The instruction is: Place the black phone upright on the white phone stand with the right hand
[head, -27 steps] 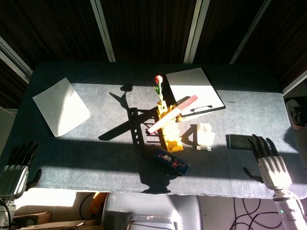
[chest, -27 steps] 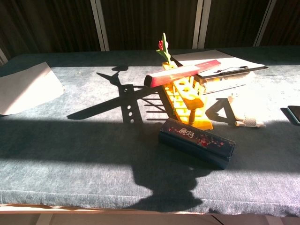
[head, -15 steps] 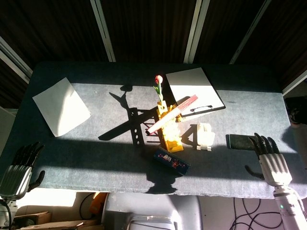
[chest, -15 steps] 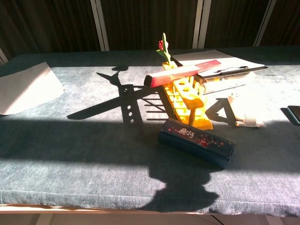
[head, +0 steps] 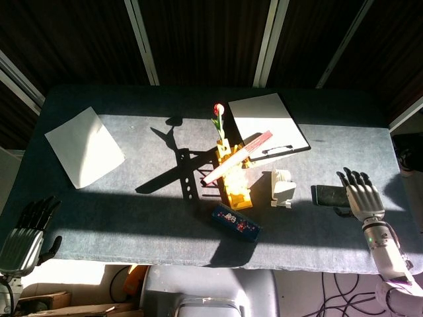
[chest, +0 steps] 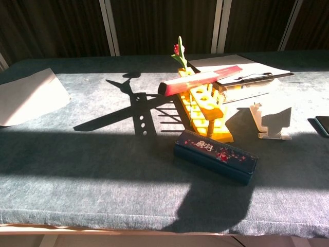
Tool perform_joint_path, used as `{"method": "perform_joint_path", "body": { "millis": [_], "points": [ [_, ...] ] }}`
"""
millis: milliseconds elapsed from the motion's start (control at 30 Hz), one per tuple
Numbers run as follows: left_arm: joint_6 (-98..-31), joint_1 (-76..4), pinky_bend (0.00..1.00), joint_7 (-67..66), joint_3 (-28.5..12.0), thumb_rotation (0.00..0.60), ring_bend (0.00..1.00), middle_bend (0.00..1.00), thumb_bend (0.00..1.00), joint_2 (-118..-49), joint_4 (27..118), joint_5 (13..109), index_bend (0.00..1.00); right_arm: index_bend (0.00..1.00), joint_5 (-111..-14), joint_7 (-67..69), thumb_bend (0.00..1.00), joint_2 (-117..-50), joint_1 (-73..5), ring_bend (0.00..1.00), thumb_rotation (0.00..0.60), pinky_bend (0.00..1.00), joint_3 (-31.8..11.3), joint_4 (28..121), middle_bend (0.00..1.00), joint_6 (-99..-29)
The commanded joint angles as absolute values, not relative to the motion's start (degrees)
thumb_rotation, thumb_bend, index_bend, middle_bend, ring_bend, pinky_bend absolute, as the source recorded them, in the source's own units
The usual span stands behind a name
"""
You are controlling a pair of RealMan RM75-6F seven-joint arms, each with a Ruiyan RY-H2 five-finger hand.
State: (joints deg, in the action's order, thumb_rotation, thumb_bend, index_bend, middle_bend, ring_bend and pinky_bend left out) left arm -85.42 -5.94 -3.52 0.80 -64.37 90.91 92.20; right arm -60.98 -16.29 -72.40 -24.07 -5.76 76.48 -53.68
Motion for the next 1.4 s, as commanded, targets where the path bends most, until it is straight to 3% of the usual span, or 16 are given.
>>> {"method": "perform_joint_path", "body": {
  "millis": [33,767,1400],
  "points": [
    [-85.42,-5.91,0.03,-3.5,0.86,0.6,0.0,0.0,0.4,-64.32,90.96,92.21,0.0,0.13,-57.67,-19.73,0.38,-74.22,-27.17,0.0,0.6,0.0,-6.22,72.89,0.05,-48.68],
    [-85.39,-5.81,0.03,-4.61,1.38,0.6,0.0,0.0,0.4,-64.52,91.23,92.84,0.0,0.34,-53.75,-20.44,0.39,-78.0,-30.45,0.03,0.6,0.0,-4.0,65.69,0.19,-40.67],
    [-85.35,-5.82,0.03,-4.76,1.42,0.6,0.0,0.0,0.4,-64.59,91.29,92.79,0.0,0.41,-52.63,-19.37,0.4,-78.63,-30.46,0.08,0.6,0.01,-3.23,63.19,0.23,-39.79]
  ]
}}
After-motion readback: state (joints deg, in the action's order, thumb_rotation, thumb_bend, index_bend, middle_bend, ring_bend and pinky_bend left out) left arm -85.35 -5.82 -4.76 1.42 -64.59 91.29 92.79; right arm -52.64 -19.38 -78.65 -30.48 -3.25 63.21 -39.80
